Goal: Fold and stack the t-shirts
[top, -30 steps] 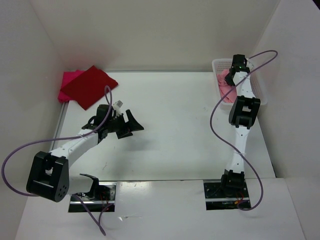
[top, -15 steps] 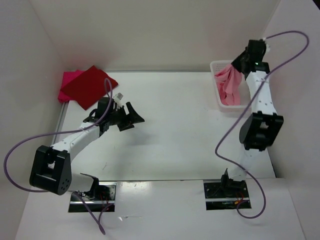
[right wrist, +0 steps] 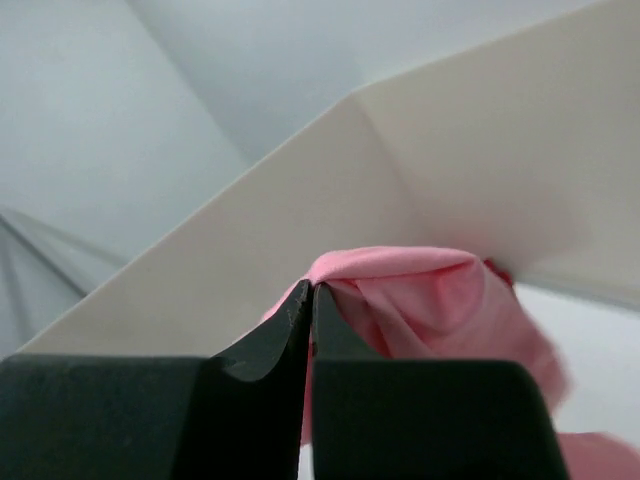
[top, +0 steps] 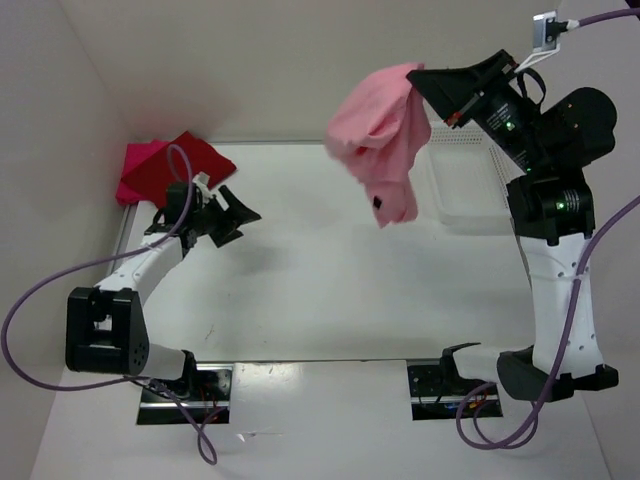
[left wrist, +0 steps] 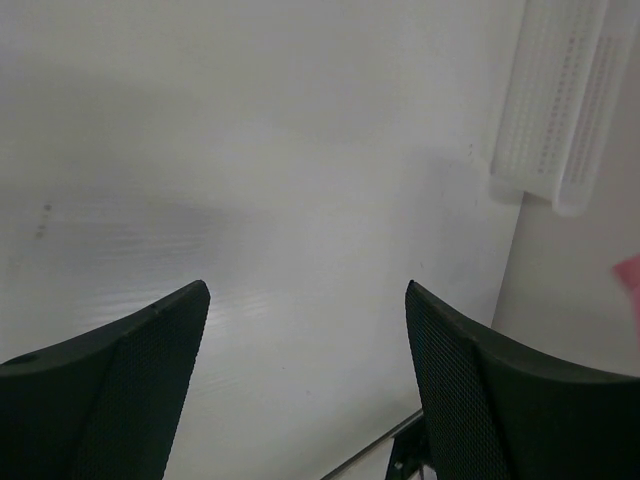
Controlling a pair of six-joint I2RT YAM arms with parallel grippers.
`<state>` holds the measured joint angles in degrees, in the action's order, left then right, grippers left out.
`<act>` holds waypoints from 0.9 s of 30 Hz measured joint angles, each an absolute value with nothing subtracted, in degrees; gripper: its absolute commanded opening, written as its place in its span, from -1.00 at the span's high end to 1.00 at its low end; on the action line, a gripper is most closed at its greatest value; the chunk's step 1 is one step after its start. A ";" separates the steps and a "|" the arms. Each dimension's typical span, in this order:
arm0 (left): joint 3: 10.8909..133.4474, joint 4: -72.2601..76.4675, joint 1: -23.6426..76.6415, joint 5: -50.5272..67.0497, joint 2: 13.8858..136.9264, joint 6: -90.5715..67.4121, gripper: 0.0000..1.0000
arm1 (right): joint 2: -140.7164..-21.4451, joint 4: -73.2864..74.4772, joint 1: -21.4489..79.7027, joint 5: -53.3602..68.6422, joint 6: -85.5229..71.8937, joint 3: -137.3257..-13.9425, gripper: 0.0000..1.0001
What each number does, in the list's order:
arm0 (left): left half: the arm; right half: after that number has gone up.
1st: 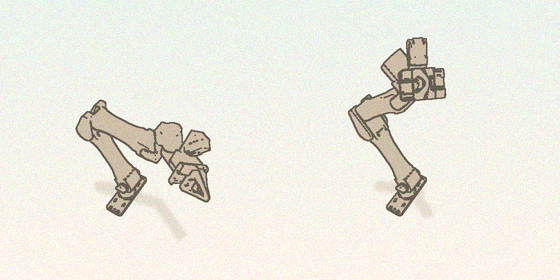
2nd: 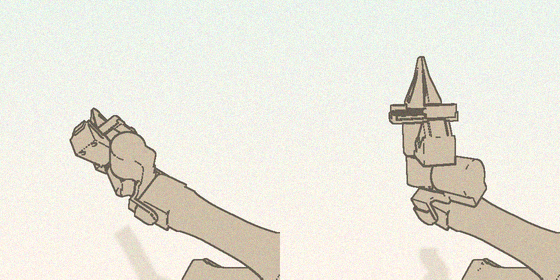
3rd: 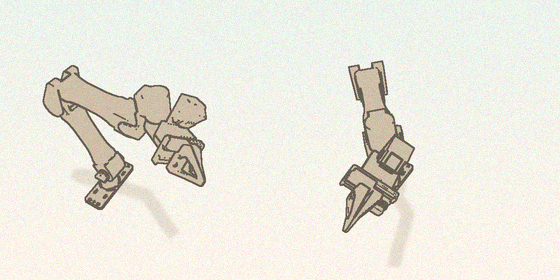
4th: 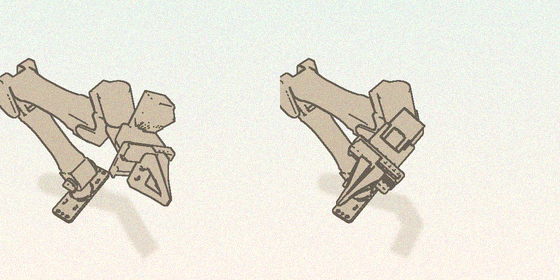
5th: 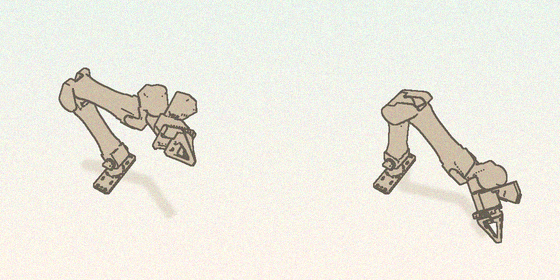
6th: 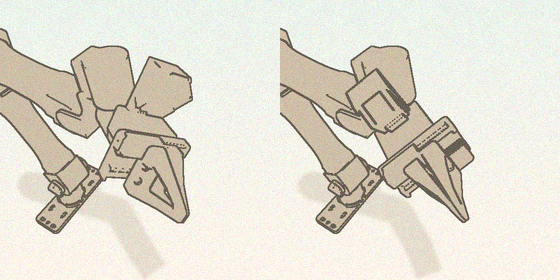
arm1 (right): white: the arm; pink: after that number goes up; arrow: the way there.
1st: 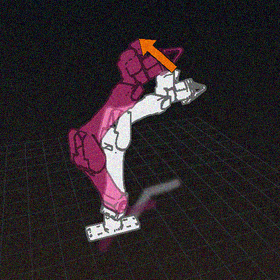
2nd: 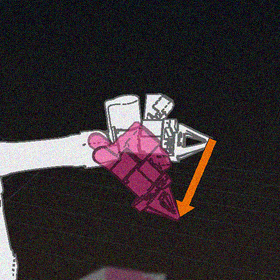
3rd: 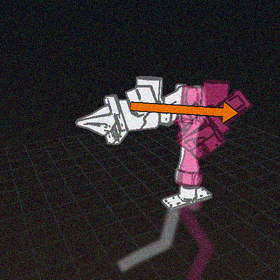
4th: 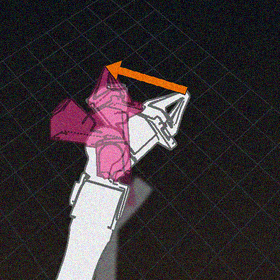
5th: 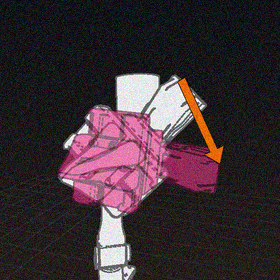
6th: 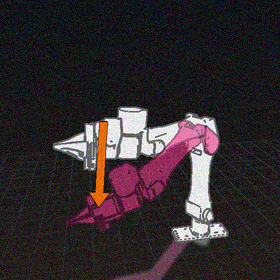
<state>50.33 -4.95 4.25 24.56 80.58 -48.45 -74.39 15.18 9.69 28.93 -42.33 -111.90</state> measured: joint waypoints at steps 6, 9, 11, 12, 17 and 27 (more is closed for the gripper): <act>49.71 -6.09 -5.82 24.16 74.81 -48.42 -0.72 | -70.83 9.61 10.44 35.03 -47.29 -93.78 0.80; 49.12 -5.93 -6.09 24.18 72.29 -48.16 -0.72 | -75.85 8.69 10.61 35.68 -47.64 -81.71 0.83; 48.45 -6.15 -5.82 24.34 72.12 -47.75 -0.65 | -84.49 8.78 11.00 35.14 -47.37 -78.91 0.86; 48.34 -6.70 -5.76 24.40 72.69 -47.20 -0.61 | -89.65 8.75 11.11 34.20 -47.20 -78.19 0.86; 48.45 -11.79 -1.74 22.11 75.26 -41.41 -0.58 | -102.69 13.85 12.45 26.52 -45.93 -72.93 0.92; 48.34 -14.61 26.30 17.39 74.08 -36.53 -0.73 | -92.36 16.21 13.61 16.58 -41.34 -65.39 0.27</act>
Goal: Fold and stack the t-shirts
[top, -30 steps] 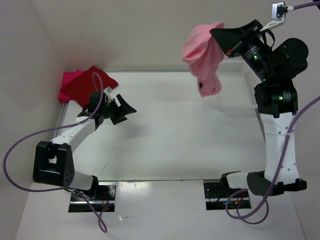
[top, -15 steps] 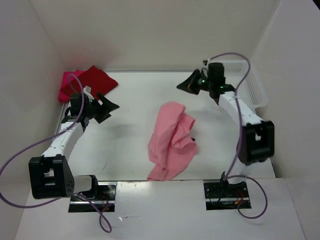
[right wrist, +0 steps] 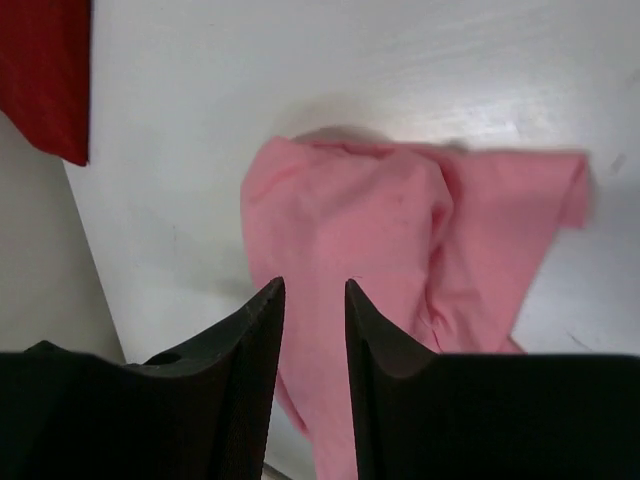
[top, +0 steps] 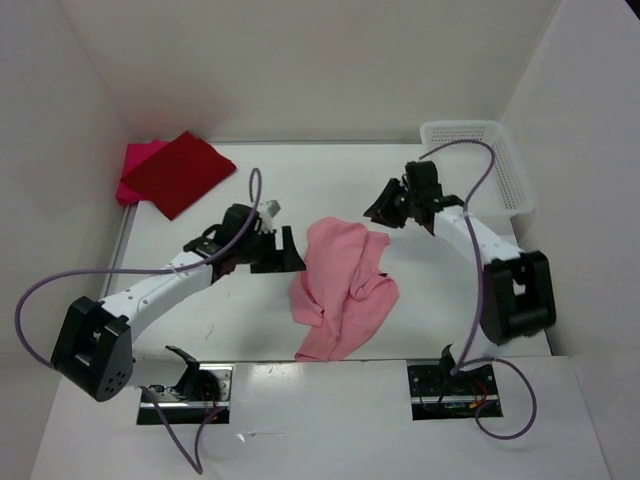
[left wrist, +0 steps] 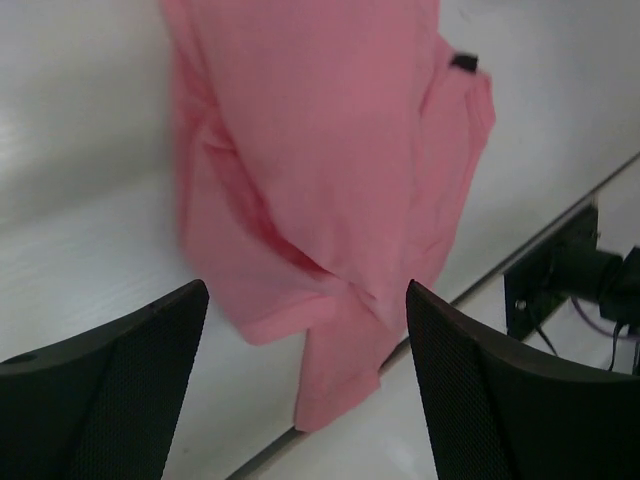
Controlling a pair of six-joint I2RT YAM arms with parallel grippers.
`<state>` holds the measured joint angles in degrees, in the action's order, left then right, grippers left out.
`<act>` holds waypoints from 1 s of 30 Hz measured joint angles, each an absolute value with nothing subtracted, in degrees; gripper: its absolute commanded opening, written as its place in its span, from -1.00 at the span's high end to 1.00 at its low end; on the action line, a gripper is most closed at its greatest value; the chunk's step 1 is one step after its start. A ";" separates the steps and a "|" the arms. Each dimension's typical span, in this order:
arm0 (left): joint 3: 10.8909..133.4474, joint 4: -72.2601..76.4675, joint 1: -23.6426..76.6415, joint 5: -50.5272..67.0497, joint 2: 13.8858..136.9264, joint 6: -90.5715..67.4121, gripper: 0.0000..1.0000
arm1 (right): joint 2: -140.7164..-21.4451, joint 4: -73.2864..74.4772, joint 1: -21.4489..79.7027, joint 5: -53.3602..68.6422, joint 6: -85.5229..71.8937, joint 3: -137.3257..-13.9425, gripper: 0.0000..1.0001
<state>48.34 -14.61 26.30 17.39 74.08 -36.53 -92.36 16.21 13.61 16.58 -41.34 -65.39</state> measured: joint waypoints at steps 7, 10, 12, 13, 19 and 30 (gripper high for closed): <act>53.12 -15.97 42.37 12.53 81.65 -37.85 -0.56 | -67.51 18.55 14.22 12.36 -47.35 -38.52 0.46; 56.07 -15.97 46.04 11.22 84.58 -37.80 -0.56 | -60.60 21.67 14.24 10.41 -51.11 -31.20 0.40; 56.95 -15.90 47.42 10.70 86.48 -37.74 -0.56 | -56.10 23.57 14.24 9.45 -53.58 -28.60 0.30; 57.17 -16.05 47.79 10.59 87.37 -37.69 -0.56 | -54.22 23.81 14.28 9.15 -54.61 -27.68 0.30; 60.31 -16.99 48.27 10.13 95.37 -36.10 -0.45 | -51.33 24.18 16.27 8.08 -59.66 -21.80 0.28; 60.88 -17.37 48.25 8.73 98.59 -34.65 0.59 | -55.07 24.80 20.27 7.09 -63.57 -20.01 0.13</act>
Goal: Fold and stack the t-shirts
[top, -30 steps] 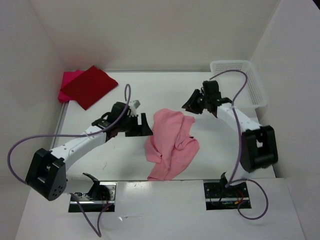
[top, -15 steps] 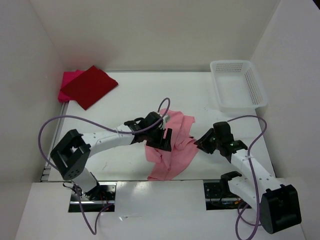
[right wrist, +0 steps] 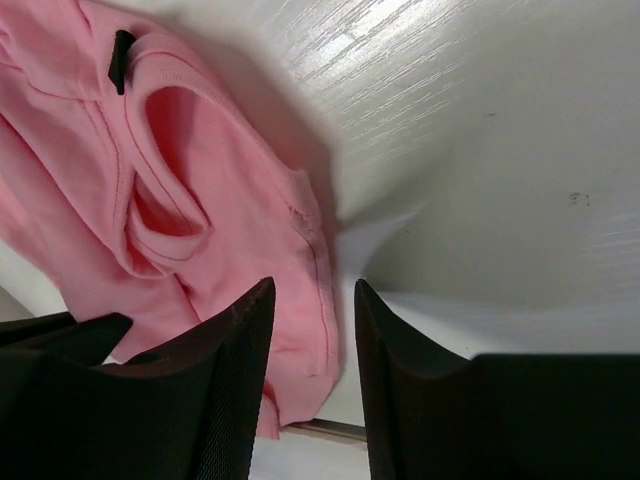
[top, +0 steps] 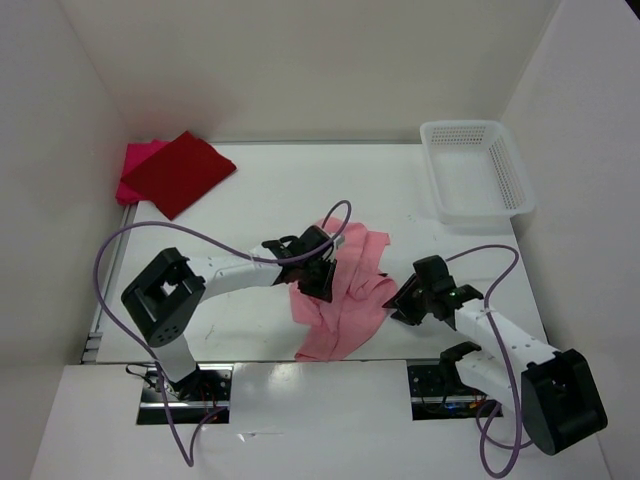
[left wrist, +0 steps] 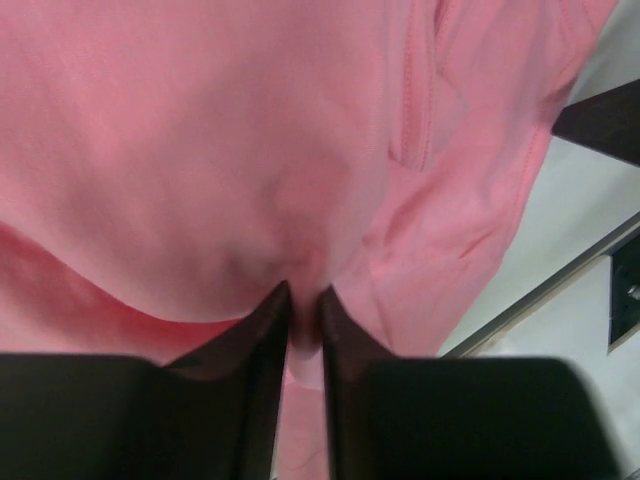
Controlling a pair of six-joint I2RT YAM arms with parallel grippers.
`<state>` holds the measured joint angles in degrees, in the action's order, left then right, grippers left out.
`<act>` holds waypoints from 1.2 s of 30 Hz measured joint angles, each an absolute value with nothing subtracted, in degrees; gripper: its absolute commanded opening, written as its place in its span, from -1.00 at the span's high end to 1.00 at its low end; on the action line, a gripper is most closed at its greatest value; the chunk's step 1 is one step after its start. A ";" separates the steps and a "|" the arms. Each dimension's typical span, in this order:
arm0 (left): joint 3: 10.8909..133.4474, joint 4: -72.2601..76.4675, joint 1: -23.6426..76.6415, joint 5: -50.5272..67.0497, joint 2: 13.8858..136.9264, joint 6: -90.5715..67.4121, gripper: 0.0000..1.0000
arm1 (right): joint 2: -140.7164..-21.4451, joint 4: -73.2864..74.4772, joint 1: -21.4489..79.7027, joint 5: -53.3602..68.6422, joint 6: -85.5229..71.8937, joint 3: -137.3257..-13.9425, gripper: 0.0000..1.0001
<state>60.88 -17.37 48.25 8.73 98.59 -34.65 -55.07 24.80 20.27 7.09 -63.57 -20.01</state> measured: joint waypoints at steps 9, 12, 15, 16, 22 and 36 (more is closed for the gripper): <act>58.67 -16.93 35.31 13.08 87.46 -33.36 0.71 | -59.33 20.12 20.51 8.80 -64.93 -19.22 0.52; 57.30 -17.19 28.38 13.61 82.91 -31.48 0.71 | -66.26 17.96 20.64 9.43 -63.64 -22.68 0.89; 55.44 -18.00 24.25 13.87 81.28 -29.78 0.73 | -72.73 16.62 20.71 9.06 -61.87 -27.11 1.00; 54.85 -18.33 23.57 13.82 81.21 -29.41 0.73 | -74.11 16.51 20.62 8.45 -61.25 -28.51 1.00; 52.45 -21.06 16.32 14.55 81.17 -27.29 0.33 | -83.88 16.03 13.19 6.61 -52.21 -40.53 1.00; 48.80 -10.15 27.05 22.94 89.06 -38.37 -0.38 | -80.71 14.83 3.88 7.25 -45.01 -42.24 0.01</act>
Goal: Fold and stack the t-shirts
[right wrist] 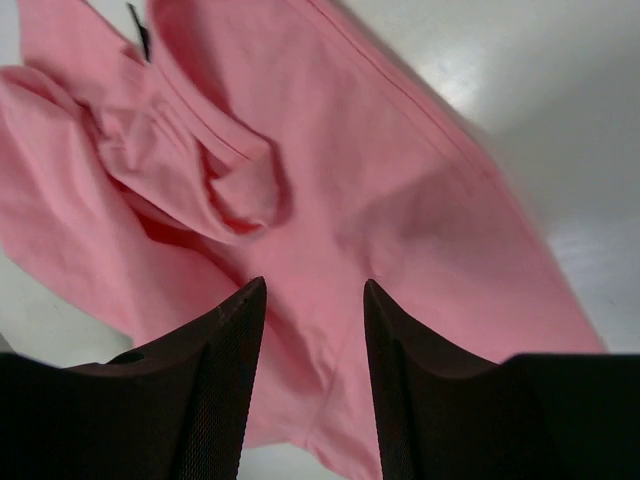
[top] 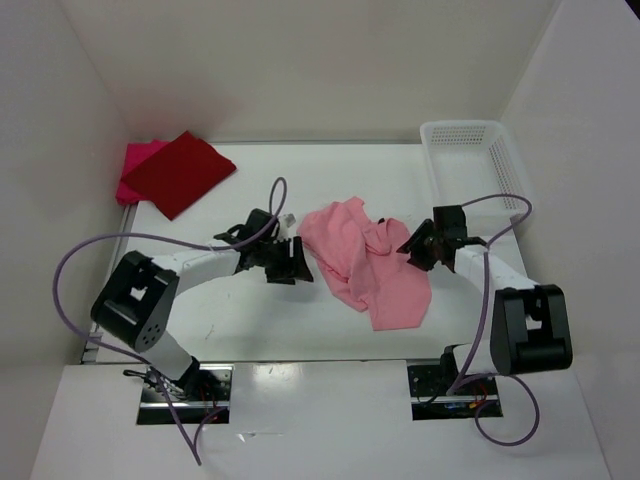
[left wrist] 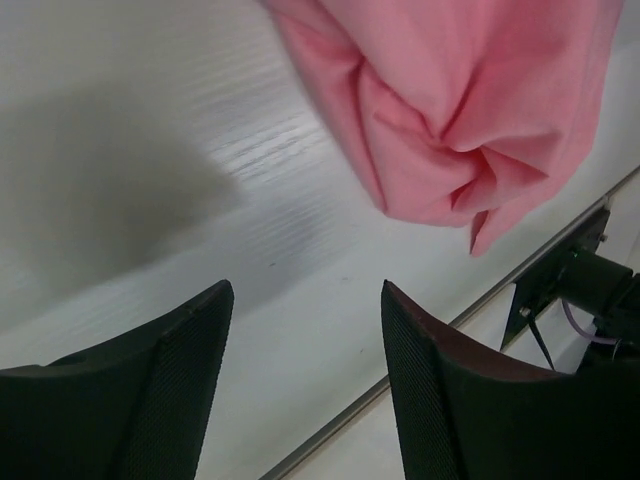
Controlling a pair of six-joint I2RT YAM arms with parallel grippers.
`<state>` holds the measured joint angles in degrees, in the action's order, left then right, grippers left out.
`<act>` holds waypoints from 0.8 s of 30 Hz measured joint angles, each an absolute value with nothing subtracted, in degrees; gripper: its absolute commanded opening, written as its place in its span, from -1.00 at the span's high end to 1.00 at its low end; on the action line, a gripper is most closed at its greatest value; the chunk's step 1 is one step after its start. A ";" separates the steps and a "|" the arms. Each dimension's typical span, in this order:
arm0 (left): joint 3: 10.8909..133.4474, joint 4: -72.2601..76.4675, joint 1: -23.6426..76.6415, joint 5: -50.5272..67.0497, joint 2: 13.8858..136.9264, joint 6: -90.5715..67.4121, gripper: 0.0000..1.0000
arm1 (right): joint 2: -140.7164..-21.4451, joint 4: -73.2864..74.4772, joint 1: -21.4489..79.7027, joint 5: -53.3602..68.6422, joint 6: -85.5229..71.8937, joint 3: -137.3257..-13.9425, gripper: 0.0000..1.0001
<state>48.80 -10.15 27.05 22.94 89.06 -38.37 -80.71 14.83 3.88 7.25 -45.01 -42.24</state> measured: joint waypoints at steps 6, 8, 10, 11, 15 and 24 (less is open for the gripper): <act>53.19 -5.52 33.95 24.38 98.74 -42.46 -0.35 | -73.30 17.08 3.86 6.63 -46.68 -35.09 0.01; 54.98 -4.60 35.77 24.47 101.10 -43.38 -0.32 | -72.10 18.11 3.86 6.13 -47.16 -34.65 0.01; 56.51 -3.90 37.67 24.53 102.85 -44.27 -0.23 | -71.02 18.50 3.86 5.45 -47.81 -34.39 0.01; 56.95 -3.40 38.54 24.47 103.50 -45.04 -0.18 | -70.74 18.52 3.86 5.06 -48.18 -34.22 0.01; 57.58 -1.15 40.73 24.45 106.08 -47.77 0.33 | -70.67 18.72 3.86 3.64 -49.50 -33.15 0.01; 58.46 -5.76 35.64 20.49 102.54 -45.56 1.00 | -71.50 18.55 3.86 2.55 -50.46 -32.05 0.09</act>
<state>58.46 -5.76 35.64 20.49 102.54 -45.56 -71.50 18.55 3.86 2.55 -50.46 -32.05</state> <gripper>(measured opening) 0.007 0.479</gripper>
